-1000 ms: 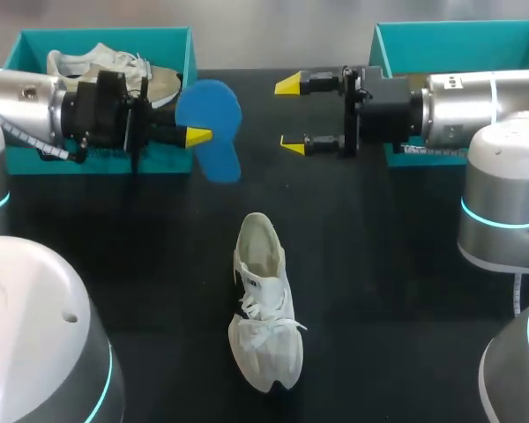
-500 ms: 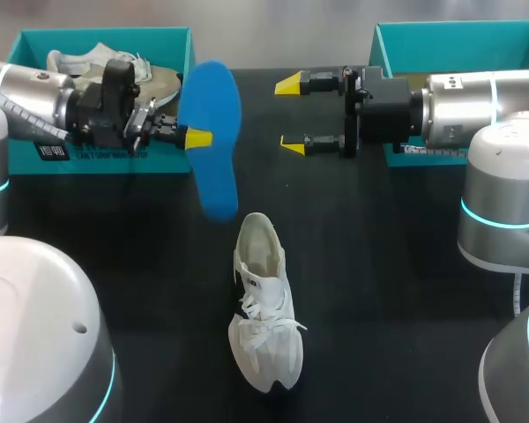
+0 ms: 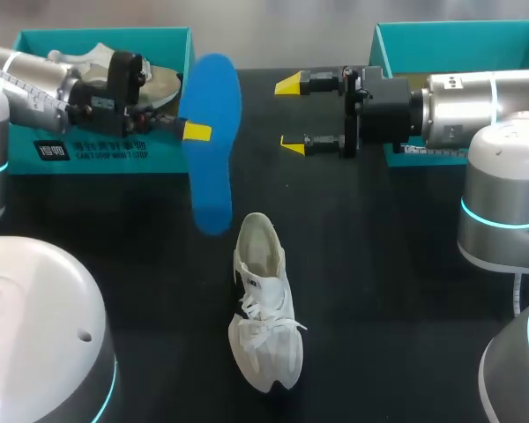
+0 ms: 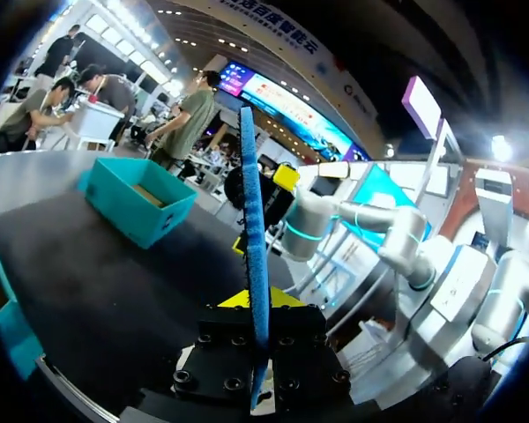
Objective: Take the shoe out of the shoebox, open the shoe tongue, remove and reinsert the insole, then place the shoe into the shoebox
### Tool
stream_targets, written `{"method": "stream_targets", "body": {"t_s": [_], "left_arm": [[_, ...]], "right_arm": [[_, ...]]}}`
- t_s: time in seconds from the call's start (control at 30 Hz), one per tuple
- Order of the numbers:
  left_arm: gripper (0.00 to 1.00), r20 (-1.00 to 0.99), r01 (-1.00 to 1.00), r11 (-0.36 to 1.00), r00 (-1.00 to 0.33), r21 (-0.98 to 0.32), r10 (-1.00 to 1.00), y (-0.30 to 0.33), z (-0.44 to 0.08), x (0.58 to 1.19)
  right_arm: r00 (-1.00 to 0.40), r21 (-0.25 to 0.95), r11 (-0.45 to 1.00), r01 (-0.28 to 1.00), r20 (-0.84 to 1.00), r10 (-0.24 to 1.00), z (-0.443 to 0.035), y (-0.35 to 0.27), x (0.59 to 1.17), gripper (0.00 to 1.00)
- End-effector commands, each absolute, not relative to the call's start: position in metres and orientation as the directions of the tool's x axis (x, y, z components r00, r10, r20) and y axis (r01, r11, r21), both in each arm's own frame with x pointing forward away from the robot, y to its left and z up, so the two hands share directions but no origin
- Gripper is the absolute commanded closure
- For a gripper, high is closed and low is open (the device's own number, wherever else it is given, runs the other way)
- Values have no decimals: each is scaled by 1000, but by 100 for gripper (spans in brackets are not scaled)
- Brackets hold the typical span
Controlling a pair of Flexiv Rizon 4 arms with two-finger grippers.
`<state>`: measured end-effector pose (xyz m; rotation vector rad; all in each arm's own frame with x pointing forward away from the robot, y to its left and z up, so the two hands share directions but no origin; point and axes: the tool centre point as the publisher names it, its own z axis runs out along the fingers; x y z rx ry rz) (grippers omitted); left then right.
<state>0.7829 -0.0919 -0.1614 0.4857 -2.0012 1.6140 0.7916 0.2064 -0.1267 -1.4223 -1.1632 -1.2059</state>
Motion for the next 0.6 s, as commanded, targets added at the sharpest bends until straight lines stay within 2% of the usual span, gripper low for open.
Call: {"method": "stream_targets", "body": {"t_s": [0.03,0.33,0.6], "left_arm": [[100,773,-752,194,-632,-630,62,-88,-169,790],[100,934,-923,152,-357,-354,3,-91,-167,799],[100,979,-976,107,-195,-189,-50,-88,-183,798]], "right_arm": [[81,-65,-143,988,991,106,-126,208,791,0],[81,-65,-143,988,991,106,-126,208,791,0],[81,-65,-143,988,991,106,-126,208,791,0]]}}
